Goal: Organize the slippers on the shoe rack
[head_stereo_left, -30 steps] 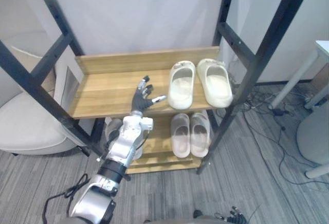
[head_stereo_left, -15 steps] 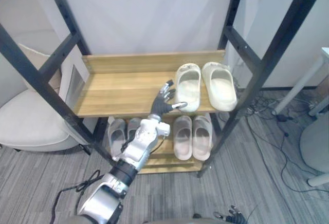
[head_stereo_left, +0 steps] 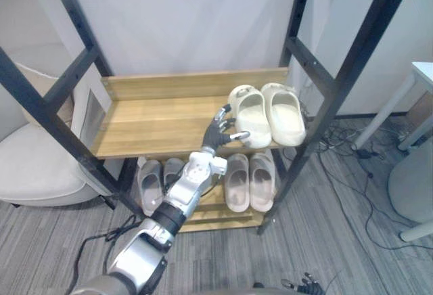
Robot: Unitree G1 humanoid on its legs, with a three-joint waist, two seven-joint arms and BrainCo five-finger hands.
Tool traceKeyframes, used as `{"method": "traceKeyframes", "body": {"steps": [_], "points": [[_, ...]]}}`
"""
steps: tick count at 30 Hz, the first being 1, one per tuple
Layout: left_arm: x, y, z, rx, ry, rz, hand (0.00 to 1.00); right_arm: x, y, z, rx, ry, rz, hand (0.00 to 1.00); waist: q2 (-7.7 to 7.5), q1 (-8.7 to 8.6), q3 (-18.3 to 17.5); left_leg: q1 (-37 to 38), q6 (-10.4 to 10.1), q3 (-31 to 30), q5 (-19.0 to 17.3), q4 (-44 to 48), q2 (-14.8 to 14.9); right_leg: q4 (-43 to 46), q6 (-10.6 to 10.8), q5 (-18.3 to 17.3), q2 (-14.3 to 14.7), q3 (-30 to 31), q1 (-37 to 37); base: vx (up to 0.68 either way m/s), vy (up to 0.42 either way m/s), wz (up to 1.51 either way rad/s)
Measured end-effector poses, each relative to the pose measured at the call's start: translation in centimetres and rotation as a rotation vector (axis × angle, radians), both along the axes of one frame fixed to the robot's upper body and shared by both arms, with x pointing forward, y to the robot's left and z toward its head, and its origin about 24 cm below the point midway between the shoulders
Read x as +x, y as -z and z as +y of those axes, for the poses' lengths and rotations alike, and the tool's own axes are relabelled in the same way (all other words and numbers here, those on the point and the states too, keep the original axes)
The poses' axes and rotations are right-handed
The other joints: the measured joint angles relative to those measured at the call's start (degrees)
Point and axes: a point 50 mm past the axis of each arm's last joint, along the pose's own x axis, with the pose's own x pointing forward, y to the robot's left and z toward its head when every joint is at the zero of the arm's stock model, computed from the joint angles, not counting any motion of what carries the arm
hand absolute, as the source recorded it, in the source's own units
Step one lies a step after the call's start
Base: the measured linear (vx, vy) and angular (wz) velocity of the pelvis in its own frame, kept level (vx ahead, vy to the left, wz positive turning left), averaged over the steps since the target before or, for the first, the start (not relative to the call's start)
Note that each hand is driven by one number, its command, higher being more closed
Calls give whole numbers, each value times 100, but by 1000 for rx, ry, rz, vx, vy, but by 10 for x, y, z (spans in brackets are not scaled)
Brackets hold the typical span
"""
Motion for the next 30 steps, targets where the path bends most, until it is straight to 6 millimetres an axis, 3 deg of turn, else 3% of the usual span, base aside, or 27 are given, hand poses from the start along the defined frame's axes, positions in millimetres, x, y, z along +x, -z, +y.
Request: {"method": "traceKeyframes", "body": {"steps": [8, 14, 20, 26, 30], "points": [[0, -2, 10, 0, -28, -7, 0, 2, 0, 0, -5, 3, -4, 0, -3, 14, 2, -2, 1, 8, 1, 2, 5, -45, -8, 33, 4, -10, 16, -15, -17, -1], [-23, -14, 16, -50, 14, -82, 0, 9, -1, 1, 1, -1, -17, 0, -25, 103, 16, -2, 1, -206, 2, 52, 5, 52, -16, -57, -2, -207, 114, -20, -38, 17], [-55, -21, 4, -162, 159, -111, 0, 20, -3, 2, 6, -16, -41, 0, -35, 283, 12, -2, -22, -494, 39, 85, 15, 358, -41, -277, -12, -468, 144, -35, -38, 25], [-100, 18, -25, -249, 396, 81, 0, 29, -2, 5, 12, -36, -41, 0, -41, 423, 3, -5, -34, -657, 64, 84, 20, 387, -48, -328, -10, -624, 210, -22, -25, 13], [-120, 58, -23, -208, 420, 236, 0, 31, -2, 7, 14, -55, -43, 0, -54, 462, -9, -3, -39, -712, 68, 88, 23, 456, -47, -379, -10, -684, 213, -8, -17, 8]]}}
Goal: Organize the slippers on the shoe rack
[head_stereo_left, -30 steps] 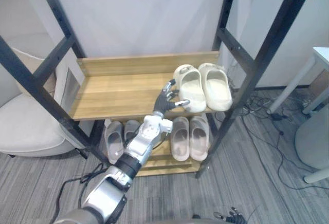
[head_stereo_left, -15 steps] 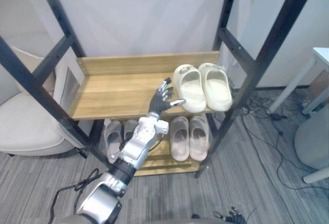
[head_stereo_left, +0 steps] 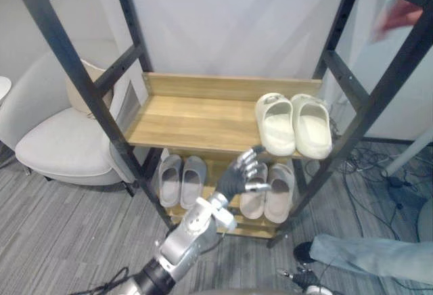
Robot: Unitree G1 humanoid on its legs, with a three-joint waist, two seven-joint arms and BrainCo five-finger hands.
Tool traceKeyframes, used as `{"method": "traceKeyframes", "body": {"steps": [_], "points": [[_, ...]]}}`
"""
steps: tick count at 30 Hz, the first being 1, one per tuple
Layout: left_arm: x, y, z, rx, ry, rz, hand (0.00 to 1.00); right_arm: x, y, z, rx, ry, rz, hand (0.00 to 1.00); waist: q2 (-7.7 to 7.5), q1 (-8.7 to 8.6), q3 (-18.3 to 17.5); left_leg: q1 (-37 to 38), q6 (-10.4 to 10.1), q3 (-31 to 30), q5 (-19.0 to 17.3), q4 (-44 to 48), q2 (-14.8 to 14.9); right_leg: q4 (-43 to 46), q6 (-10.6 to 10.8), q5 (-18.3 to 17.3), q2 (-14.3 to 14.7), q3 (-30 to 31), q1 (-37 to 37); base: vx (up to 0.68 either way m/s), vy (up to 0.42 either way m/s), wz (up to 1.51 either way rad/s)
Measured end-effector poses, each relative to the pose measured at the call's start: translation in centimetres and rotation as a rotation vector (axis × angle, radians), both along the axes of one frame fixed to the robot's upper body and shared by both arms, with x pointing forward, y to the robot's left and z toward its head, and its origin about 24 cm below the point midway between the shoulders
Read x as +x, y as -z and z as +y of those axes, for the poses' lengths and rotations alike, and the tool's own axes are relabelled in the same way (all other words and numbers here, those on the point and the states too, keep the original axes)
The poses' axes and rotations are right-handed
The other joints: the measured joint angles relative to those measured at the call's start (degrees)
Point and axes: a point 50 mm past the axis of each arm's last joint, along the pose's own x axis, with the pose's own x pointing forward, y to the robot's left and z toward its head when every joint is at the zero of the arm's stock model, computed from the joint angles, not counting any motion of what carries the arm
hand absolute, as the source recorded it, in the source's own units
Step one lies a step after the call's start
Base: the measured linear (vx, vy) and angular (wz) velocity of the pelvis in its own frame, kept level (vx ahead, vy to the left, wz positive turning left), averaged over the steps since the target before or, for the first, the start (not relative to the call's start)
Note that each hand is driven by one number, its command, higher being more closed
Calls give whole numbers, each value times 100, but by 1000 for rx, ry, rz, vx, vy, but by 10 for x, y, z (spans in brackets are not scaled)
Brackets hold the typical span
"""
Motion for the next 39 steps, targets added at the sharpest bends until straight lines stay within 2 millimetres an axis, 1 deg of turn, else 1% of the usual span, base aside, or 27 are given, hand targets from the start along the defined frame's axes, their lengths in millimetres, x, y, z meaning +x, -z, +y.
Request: {"method": "traceKeyframes", "body": {"steps": [2, 3, 6, 8, 9, 10, 13, 15, 18, 21, 24, 31, 39], "points": [[-7, 25, 6, 79, -4, 79, 0, 2, 0, 2, 4, -2, -4, 0, -13, 7, -5, 0, -1, -46, 10, 1, -2, 4, 0, -10, 0, -45, 26, -12, -16, 13], [-12, 44, 12, 144, -10, 139, 0, 2, 0, 2, 5, -4, -4, 0, -33, 7, -8, 0, -4, -94, 18, 4, -5, 13, -3, -28, 0, -68, 49, -20, -17, 15], [-23, 74, 28, 260, -35, 238, 0, 3, 0, 4, 7, -10, -7, 0, -68, 16, 1, 19, -8, -129, 22, 16, 0, 97, -5, -82, 1, -83, 49, -16, -10, 6], [-32, 101, 48, 362, -89, 344, 0, 2, 0, 4, 7, -10, -3, 0, -89, 29, 8, 22, -9, -131, 22, 37, 3, 99, -5, -83, 3, -82, 59, -36, -10, 1], [-33, 105, 52, 379, -103, 360, 0, 2, 1, 4, 8, -10, -2, 0, -93, 30, 10, 23, -9, -132, 22, 43, 3, 100, -5, -83, 3, -81, 62, -36, -5, 1], [-38, 117, 64, 428, -137, 407, 0, 1, 1, 5, 9, -9, 3, 0, -115, 35, 25, 37, -9, -137, 22, 59, 2, 99, -6, -83, 3, -82, 90, -34, -5, 2], [-50, 138, 85, 550, -179, 491, 0, -4, 3, 5, 8, -5, 23, 0, -171, 40, 39, 105, -10, -144, 20, 68, 4, 100, -9, -117, 1, -86, 152, -49, -6, 1], [-64, 154, 104, 670, -206, 561, 0, -6, 4, 5, 7, 0, 28, 0, -197, 49, 46, 106, -10, -141, 20, 80, 4, 100, -7, -126, 0, -78, 154, -48, -3, -1], [-84, 170, 124, 786, -236, 658, 0, -10, 6, 6, 5, 5, 44, 0, -220, 49, 57, 115, -11, -135, 19, 85, 7, 100, -7, -126, 1, -68, 161, -38, -1, -1], [-96, 176, 134, 837, -264, 723, 0, -16, 8, 5, 3, 11, 71, 0, -223, 58, 89, 171, -21, -119, 11, 65, 12, 100, -6, -127, 4, -49, 196, -5, 0, -2], [-99, 178, 140, 852, -311, 748, 0, -16, 8, 5, 3, 15, 71, 0, -206, 60, 95, 201, -23, -95, 9, 6, 15, 93, -4, -128, 9, -20, 193, -5, 0, -3], [-102, 179, 150, 866, -386, 791, 0, -19, 10, 4, 4, 19, 93, 0, -185, 61, 112, 208, -47, -1, -17, 4, 36, 89, -5, -129, 33, 84, 164, 10, -2, -5], [-104, 180, 151, 862, -422, 808, 0, -19, 10, 4, 1, 17, 95, 0, -114, 60, 158, 209, -44, 52, -32, -1, 40, 95, -5, -128, 42, 137, 136, 4, -2, -3]]}}
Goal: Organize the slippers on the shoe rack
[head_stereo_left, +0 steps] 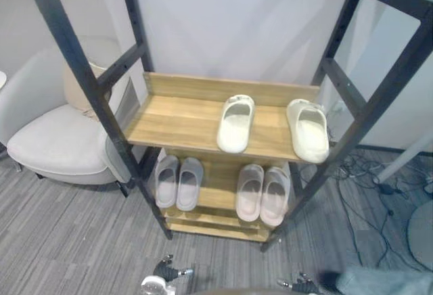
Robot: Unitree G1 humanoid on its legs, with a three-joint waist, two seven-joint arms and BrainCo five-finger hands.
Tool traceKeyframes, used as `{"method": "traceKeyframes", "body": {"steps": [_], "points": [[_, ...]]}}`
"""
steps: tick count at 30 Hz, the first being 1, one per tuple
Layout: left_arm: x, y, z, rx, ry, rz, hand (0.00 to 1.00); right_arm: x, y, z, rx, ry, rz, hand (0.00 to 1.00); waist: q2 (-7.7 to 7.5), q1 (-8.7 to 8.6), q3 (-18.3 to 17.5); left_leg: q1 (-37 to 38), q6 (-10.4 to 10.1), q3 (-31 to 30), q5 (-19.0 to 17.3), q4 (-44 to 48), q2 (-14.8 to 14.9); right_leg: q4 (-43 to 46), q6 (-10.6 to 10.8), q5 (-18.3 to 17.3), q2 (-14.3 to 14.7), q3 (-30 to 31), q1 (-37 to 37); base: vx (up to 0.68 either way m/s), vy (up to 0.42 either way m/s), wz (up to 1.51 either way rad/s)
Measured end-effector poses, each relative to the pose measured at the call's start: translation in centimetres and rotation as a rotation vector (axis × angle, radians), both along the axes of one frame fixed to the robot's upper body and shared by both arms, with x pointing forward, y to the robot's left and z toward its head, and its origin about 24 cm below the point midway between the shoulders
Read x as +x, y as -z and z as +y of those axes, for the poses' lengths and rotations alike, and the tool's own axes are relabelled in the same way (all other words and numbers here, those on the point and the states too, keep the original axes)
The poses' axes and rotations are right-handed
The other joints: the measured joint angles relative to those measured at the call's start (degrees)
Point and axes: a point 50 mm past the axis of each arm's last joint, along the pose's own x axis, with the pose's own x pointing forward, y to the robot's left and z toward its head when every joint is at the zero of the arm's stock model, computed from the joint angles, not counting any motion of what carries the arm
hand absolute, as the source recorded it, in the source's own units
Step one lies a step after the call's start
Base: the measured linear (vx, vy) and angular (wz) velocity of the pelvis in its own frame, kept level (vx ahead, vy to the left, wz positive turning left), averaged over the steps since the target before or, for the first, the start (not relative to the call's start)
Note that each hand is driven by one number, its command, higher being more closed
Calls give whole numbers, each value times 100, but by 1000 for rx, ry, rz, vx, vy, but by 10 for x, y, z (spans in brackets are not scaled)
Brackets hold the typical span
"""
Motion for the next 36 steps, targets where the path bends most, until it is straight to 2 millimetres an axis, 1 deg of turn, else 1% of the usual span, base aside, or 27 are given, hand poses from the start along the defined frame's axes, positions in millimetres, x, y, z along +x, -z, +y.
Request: {"method": "traceKeyframes", "body": {"steps": [4, 8, 11, 12, 13, 14, 15, 16, 17, 19, 20, 22, 23, 24, 25, 27, 28, 29, 30, 31, 32, 36], "points": [[0, 0, -1, -3, 0, -1, 0, 0, 0, -2, -6, -1, 1, 0, 30, 0, 17, 13, 0, 14, 0, 0, 3, 1, -1, 0, 1, 15, 0, -19, -2, -2], [1, 0, -7, -11, 11, -2, 0, 0, 0, -3, -7, -1, 1, 0, 60, 0, 20, 40, -14, 89, -11, -1, 18, 0, -3, 3, 13, 86, -17, -35, 0, -10], [5, 0, -17, -4, 110, -14, 0, -1, 0, -3, -9, -1, 2, 0, 84, -4, 11, 67, -25, 147, -35, -2, 30, -5, -3, 3, 26, 139, -20, -22, -2, -9], [11, -3, -32, -7, 238, -36, 0, -1, -1, -4, -11, -1, 3, 0, 86, -8, 4, 66, -38, 148, -47, -1, 31, -8, -3, 2, 26, 143, -21, 0, 0, 0], [13, -4, -38, -11, 281, -45, 0, -1, -1, -4, -12, -1, 3, 0, 87, -13, 4, 64, -39, 149, -48, -2, 31, -10, -3, 2, 26, 144, -23, 0, 0, 0], [17, -7, -55, -31, 385, -79, 0, -1, -1, -4, -12, -2, 3, 0, 93, -16, 0, 49, -41, 148, -52, -1, 35, -14, -3, 2, 32, 144, -36, 0, 0, 0], [18, -9, -60, -40, 413, -92, 0, -1, -1, -5, -13, -2, 2, 0, 97, -18, -3, 38, -42, 147, -53, -1, 38, -14, -3, 2, 35, 144, -45, 0, 0, 0], [24, -15, -78, -73, 499, -142, 0, -1, -1, -5, -14, -4, 2, 0, 98, -23, -16, -10, -43, 146, -52, 1, 48, -11, -5, 1, 47, 146, -103, 0, 0, 0], [28, -20, -88, -100, 543, -176, 0, -1, -1, -5, -15, -5, 1, 0, 99, -24, -14, -34, -43, 149, -51, 1, 54, -5, -6, 1, 55, 151, -134, 31, -18, -1], [40, -43, -126, -202, 677, -310, 0, -1, -1, -7, -21, -4, -2, 0, 144, -41, -25, -59, -46, 145, -53, 1, 60, 0, -11, 4, 66, 143, -143, 43, -17, 1], [43, -49, -133, -226, 695, -339, 0, -2, -1, -7, -22, -3, 0, 0, 152, -41, -30, -62, -47, 143, -54, 0, 60, 0, -13, 2, 66, 140, -143, 50, -11, 2], [59, -85, -165, -362, 758, -508, 0, -1, -2, -8, -27, -4, -3, 0, 186, -48, -28, -89, -49, 130, -57, -3, 65, -4, -31, -9, 71, 125, -159, 31, -9, 3], [62, -94, -170, -389, 771, -540, 0, -1, -2, -9, -29, -5, -4, 0, 192, -48, -32, -103, -49, 127, -57, -3, 66, -4, -33, -10, 73, 122, -172, 0, 0, 0], [71, -119, -184, -467, 792, -641, 0, 0, -2, -10, -34, -7, -11, 0, 212, -48, -39, -116, -49, 127, -57, -3, 68, -4, -33, -10, 76, 122, -185, 0, 0, 0], [74, -126, -187, -489, 796, -670, 0, 2, -3, -10, -36, -8, -15, 0, 221, -48, -42, -119, -49, 126, -57, -3, 68, -5, -34, -10, 76, 121, -188, 0, 0, 0], [89, -166, -200, -593, 824, -830, 0, 3, -3, -12, -45, -16, -17, 0, 277, -57, -77, -119, -44, 129, -60, -6, 68, -12, -35, -11, 78, 124, -189, 0, 0, 0], [92, -171, -201, -603, 825, -849, 0, 3, -4, -12, -47, -21, -17, 0, 286, -57, -83, -119, -43, 130, -60, -6, 68, -12, -35, -11, 78, 125, -190, 0, 0, 0], [101, -191, -203, -638, 817, -925, 0, 5, -4, -13, -53, -46, -17, 0, 300, -61, -92, -119, -42, 132, -61, -6, 67, -12, -37, -10, 77, 126, -191, 0, 0, 0], [109, -206, -203, -659, 804, -983, 0, 6, -4, -13, -55, -49, -19, 0, 302, -66, -96, -119, -42, 132, -61, -6, 67, -12, -37, -9, 77, 124, -191, 0, 0, 0], [112, -211, -203, -660, 800, -1004, 0, 6, -4, -14, -56, -50, -19, 0, 311, -67, -102, -119, -42, 132, -61, -6, 67, -12, -38, -8, 77, 124, -192, 0, 0, 0], [119, -226, -200, -672, 761, -1070, 0, 7, -5, -15, -59, -51, -19, 0, 326, -74, -114, -118, -42, 135, -61, -6, 67, -14, -41, -7, 78, 125, -192, 0, 0, 0], [135, -261, -187, -677, 651, -1247, 0, 7, -5, -15, -60, -51, -17, 0, 320, -74, -120, -119, -41, 142, -62, -6, 70, -24, -52, 5, 81, 120, -193, 0, 0, 0]]}}
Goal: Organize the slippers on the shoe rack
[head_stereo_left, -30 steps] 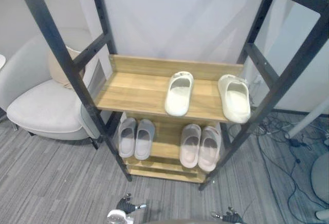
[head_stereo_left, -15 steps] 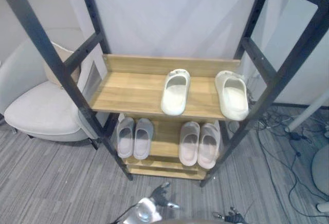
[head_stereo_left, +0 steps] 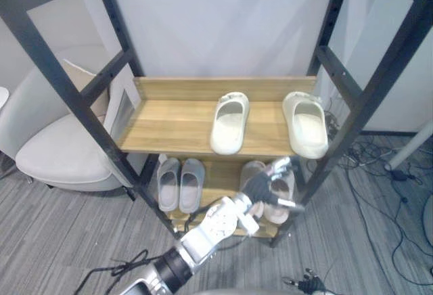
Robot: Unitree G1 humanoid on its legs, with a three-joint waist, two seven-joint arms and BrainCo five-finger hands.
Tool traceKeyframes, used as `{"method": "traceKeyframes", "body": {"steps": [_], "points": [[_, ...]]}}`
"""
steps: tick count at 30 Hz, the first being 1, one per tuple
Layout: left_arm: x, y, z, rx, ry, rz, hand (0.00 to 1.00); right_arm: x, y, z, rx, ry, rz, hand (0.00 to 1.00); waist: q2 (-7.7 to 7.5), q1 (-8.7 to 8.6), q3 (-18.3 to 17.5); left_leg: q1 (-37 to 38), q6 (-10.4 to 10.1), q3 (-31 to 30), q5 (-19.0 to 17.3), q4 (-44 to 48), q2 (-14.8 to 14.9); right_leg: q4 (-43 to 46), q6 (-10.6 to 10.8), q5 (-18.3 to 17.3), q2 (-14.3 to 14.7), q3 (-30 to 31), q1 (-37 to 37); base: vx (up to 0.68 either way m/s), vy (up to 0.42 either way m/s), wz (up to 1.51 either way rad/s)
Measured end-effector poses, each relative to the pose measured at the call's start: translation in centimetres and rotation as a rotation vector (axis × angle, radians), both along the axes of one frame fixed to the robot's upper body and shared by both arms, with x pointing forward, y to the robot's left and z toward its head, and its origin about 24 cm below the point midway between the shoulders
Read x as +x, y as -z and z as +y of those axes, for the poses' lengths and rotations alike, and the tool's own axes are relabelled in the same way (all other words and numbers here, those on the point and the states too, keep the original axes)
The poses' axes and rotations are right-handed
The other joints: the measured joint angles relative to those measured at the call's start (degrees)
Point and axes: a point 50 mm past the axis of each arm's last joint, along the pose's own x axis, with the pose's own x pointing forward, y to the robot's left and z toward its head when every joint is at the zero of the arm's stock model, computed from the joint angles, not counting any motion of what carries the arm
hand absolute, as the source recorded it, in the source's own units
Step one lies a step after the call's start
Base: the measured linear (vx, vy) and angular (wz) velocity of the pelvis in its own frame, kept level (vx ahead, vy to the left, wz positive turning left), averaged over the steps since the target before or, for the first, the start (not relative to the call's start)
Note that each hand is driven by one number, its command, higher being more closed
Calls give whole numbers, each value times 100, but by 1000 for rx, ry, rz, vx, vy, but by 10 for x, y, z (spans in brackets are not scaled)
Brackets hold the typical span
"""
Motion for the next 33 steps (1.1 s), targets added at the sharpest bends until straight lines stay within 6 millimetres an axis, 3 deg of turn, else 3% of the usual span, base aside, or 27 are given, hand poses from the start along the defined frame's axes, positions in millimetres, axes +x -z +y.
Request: {"method": "traceKeyframes", "body": {"steps": [7, 13, 18, 27, 33], "points": [[34, -24, 23, -6, -213, -91, 0, 1, 0, 2, 2, -1, 0, 0, -51, -6, -8, -19, 1, 16, 2, 0, -4, -118, -1, 86, 1, -6, 21, 0, 0, 0], [71, -29, 45, 67, -398, -116, 0, 4, 0, 4, 8, -3, 0, 0, -141, -45, -28, -79, 4, 16, 5, 9, -12, -243, -1, 169, 2, -13, 22, 0, 0, 0], [104, -33, 76, 184, -592, -128, 0, 7, -1, 5, 14, -5, -14, 0, -154, -129, -20, -93, 4, 24, 5, 7, -14, -293, 1, 189, 2, -11, 26, 0, 0, 0], [128, -29, 106, 371, -729, -123, 0, 12, -2, 11, 38, 2, -40, 0, -194, -273, 99, -96, 0, 174, 0, -5, -11, -287, 2, 218, 5, 142, -65, -12, -1, -7], [136, -31, 108, 457, -741, -141, 0, 11, -2, 10, 45, 31, -47, 0, -140, -315, 153, -108, 0, 213, 0, -23, -11, -275, 3, 222, 9, 185, -117, -7, -5, -5]]}}
